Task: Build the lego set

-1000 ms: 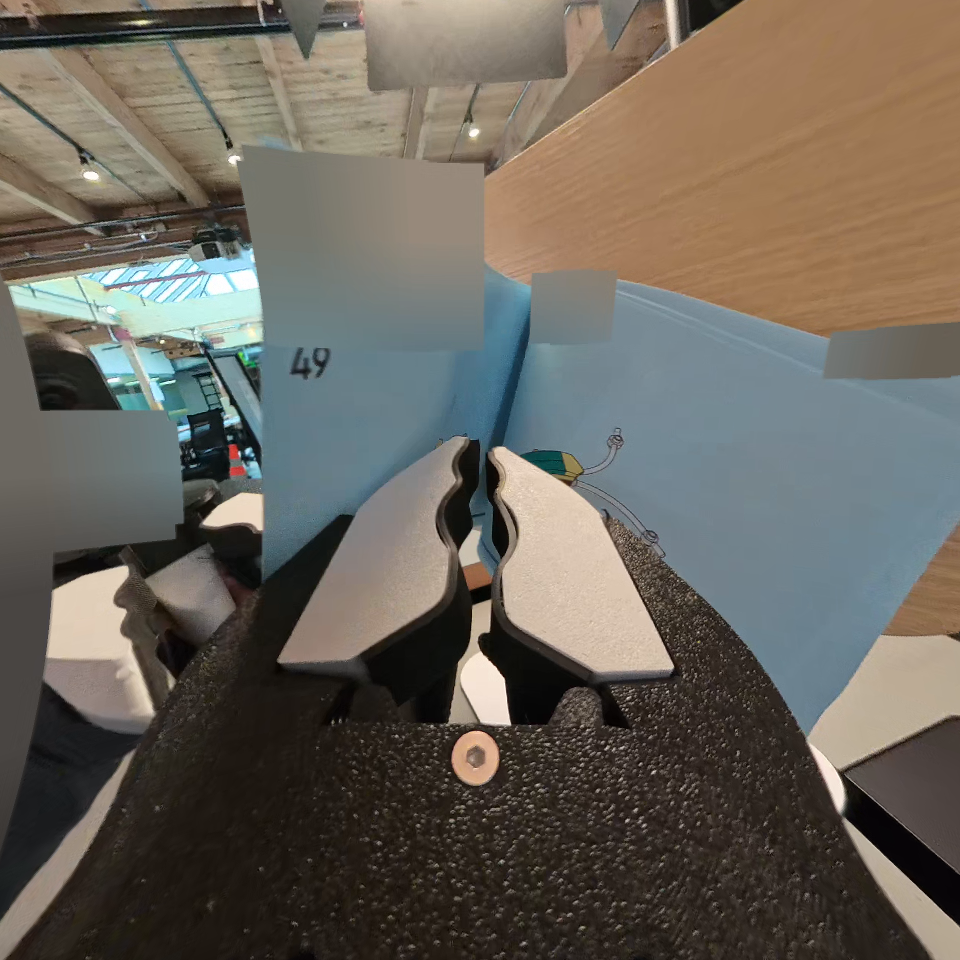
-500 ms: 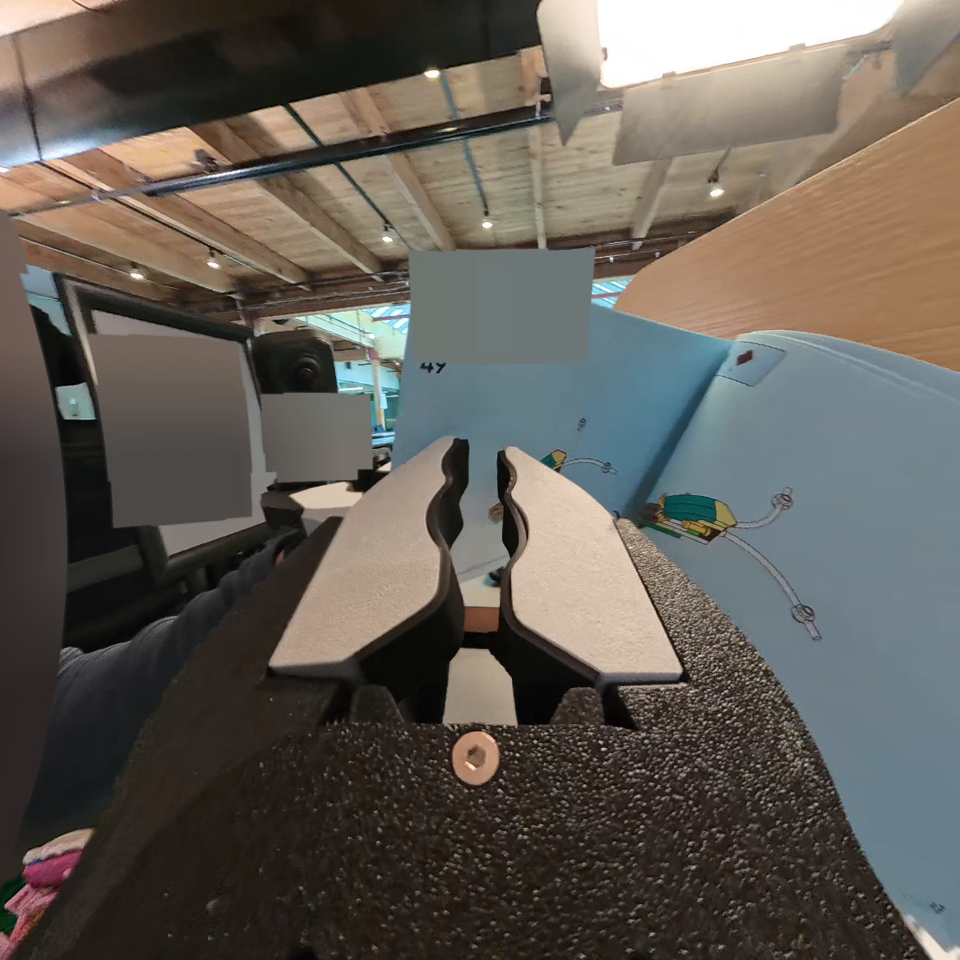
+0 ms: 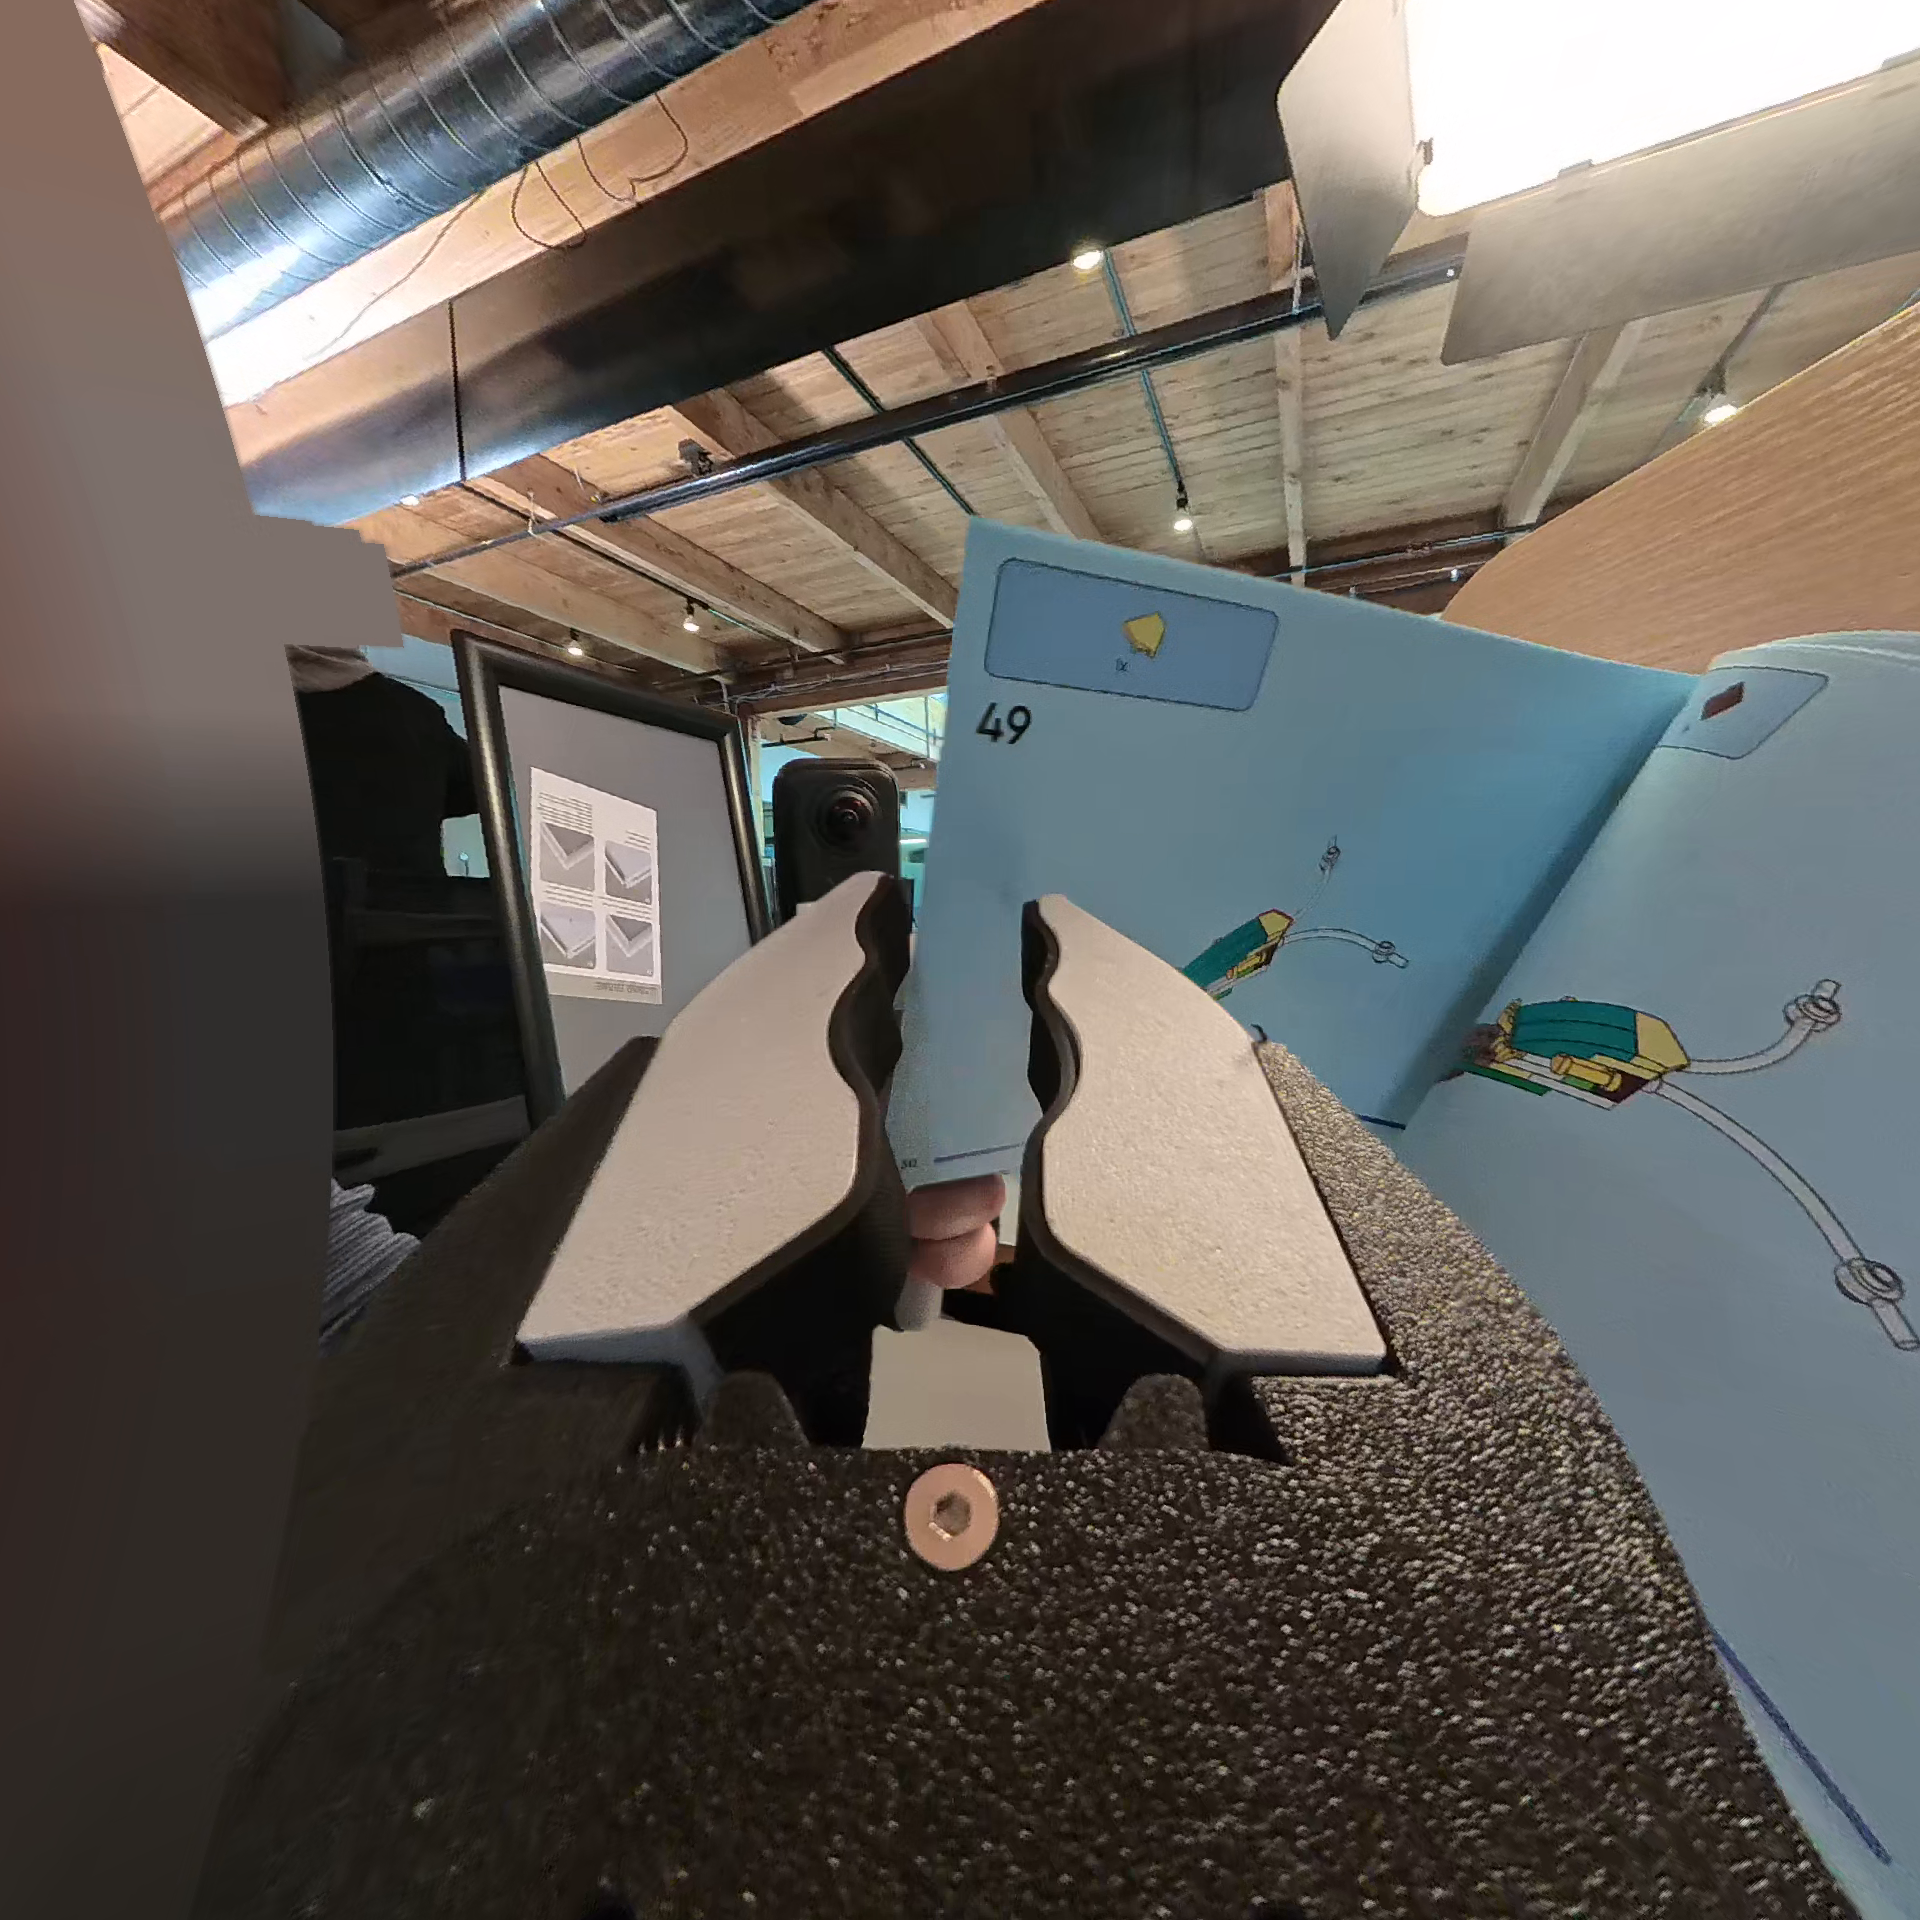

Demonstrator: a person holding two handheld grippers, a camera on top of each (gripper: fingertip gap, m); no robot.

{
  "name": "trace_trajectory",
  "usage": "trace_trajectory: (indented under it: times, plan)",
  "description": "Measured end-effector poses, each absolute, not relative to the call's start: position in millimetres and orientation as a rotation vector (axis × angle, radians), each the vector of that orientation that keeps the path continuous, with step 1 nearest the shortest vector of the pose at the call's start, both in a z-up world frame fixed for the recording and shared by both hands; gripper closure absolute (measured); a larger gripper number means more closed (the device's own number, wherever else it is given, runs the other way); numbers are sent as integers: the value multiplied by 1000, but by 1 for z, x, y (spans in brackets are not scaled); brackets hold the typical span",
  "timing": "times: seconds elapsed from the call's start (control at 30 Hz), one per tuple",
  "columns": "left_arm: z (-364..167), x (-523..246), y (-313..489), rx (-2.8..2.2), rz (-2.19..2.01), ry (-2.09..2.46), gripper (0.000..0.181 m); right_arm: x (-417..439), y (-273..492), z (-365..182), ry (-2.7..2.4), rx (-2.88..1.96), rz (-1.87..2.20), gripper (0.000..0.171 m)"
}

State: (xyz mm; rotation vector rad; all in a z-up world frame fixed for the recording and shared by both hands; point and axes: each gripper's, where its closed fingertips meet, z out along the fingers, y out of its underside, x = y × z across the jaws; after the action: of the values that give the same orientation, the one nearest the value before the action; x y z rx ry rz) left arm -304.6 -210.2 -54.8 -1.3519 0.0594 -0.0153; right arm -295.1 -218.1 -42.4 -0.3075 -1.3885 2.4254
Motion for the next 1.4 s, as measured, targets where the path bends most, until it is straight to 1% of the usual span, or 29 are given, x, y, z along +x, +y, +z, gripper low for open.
trace_trajectory:
  times: [0.2,0.37,0.53,1.4]
  plan:
    - [-54,-303,-210,-1346,-40,62,181,-297,-220,-46,-1405,-305,2411,157]
    - [-58,-300,-208,-1380,-46,87,175,-296,-217,-44,-1377,-309,2443,157]
    - [-60,-299,-209,-1412,-31,113,172,-297,-217,-45,-1373,-308,2430,162]
    - [-55,-297,-212,-1375,-77,112,171,-294,-229,-42,-1370,-244,2518,161]
